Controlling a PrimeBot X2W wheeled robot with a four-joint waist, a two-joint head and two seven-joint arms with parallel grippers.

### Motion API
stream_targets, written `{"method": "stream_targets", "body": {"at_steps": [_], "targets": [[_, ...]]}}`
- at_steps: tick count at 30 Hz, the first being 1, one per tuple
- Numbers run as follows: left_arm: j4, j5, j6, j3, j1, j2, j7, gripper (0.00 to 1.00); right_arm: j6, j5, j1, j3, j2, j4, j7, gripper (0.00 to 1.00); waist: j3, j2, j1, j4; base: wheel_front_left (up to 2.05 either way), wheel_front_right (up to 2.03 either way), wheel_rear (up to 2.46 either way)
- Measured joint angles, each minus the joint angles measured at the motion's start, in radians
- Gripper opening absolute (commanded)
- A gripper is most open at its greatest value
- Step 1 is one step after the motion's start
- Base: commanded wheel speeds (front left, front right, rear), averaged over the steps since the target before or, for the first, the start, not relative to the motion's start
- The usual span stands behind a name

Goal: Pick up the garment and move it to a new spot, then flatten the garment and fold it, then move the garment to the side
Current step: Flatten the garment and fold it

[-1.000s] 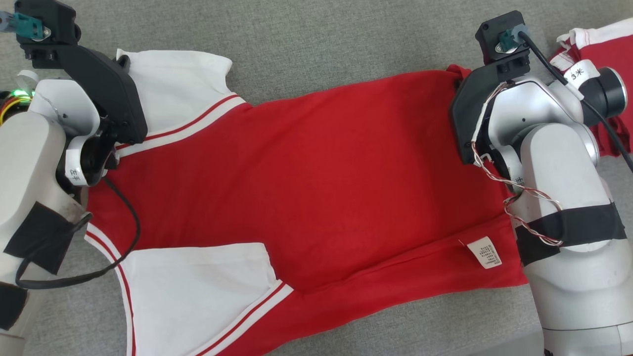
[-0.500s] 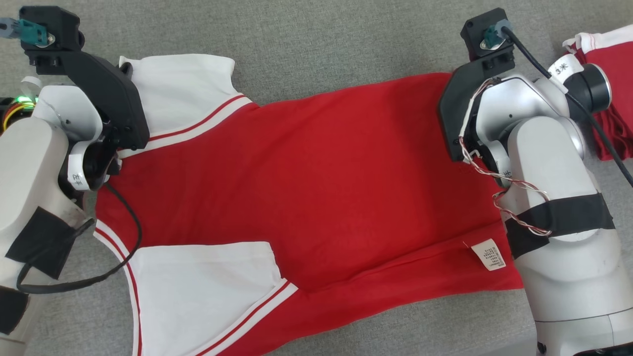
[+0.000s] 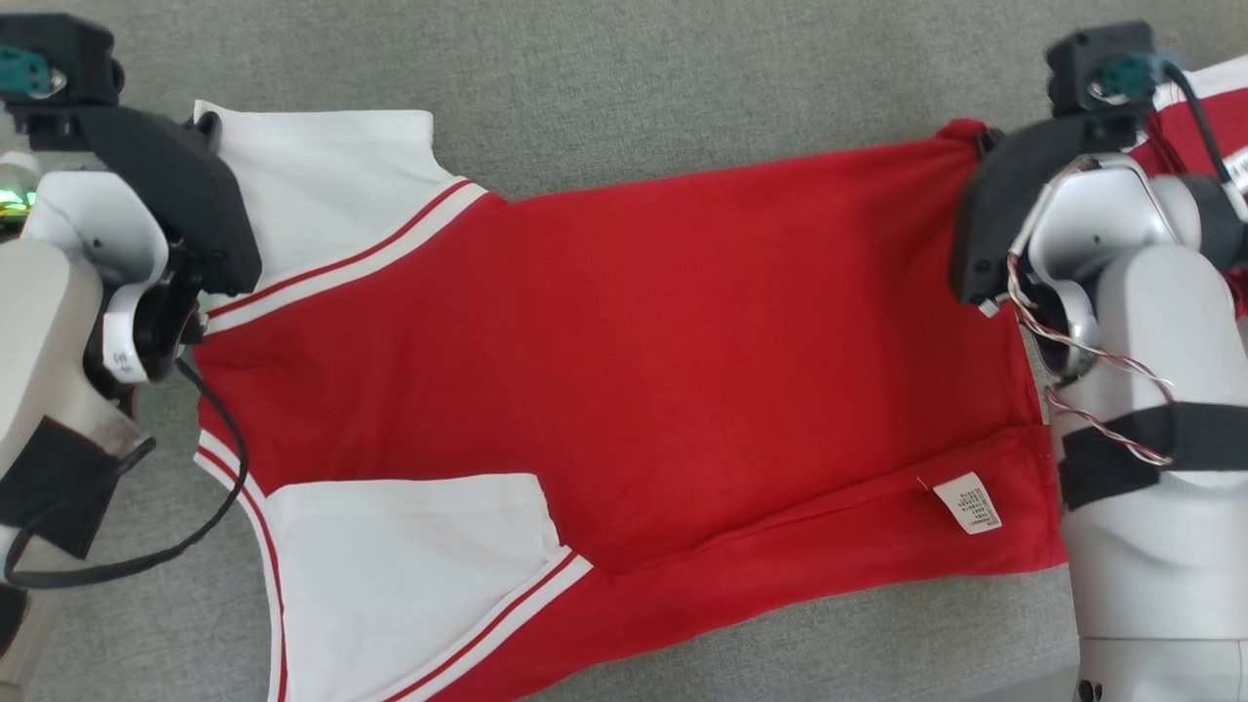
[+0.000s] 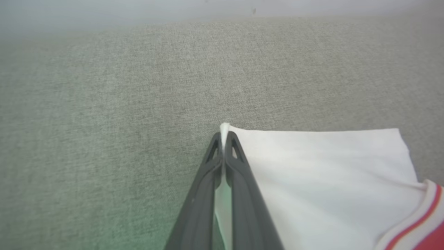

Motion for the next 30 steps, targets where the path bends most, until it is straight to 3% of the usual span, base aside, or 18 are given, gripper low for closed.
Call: {"method": "stream_targets", "body": {"at_steps": [6,9,18,25,30], "targets": [[-0.016,-0.012,-0.009,0.033,0.044,0.01,-0.081,0.0,0.0,0.169,0.03,-0.119,0.008,0.024,-0.081,0.0,-0.021,0.0,0.0,0.014,0.0,0.0,0.0],[-0.037,-0.039,-0.018,0.052,0.077,0.007,-0.124,0.0,0.0,0.28,0.045,-0.136,0.009,0.046,-0.097,0.0,-0.036,0.0,0.0,0.023,0.0,0.0,0.0],[-0.173,-0.126,-0.068,0.109,0.256,-0.026,-0.273,0.0,0.0,0.471,0.13,-0.191,0.01,0.023,-0.116,0.0,-0.101,-0.0001,0.0,0.053,0.0,0.0,0.0],[-0.293,-0.163,-0.072,0.143,0.436,-0.028,-0.389,0.0,0.0,0.554,0.221,-0.273,0.01,0.007,-0.125,0.0,-0.15,-0.0001,-0.0001,0.077,0.0,0.0,0.0],[-0.413,-0.193,-0.079,0.163,0.623,-0.067,-0.512,0.0,0.0,0.6,0.331,-0.274,0.01,-0.043,-0.125,0.0,-0.193,-0.0001,-0.0002,0.105,0.0,0.0,0.0]]}}
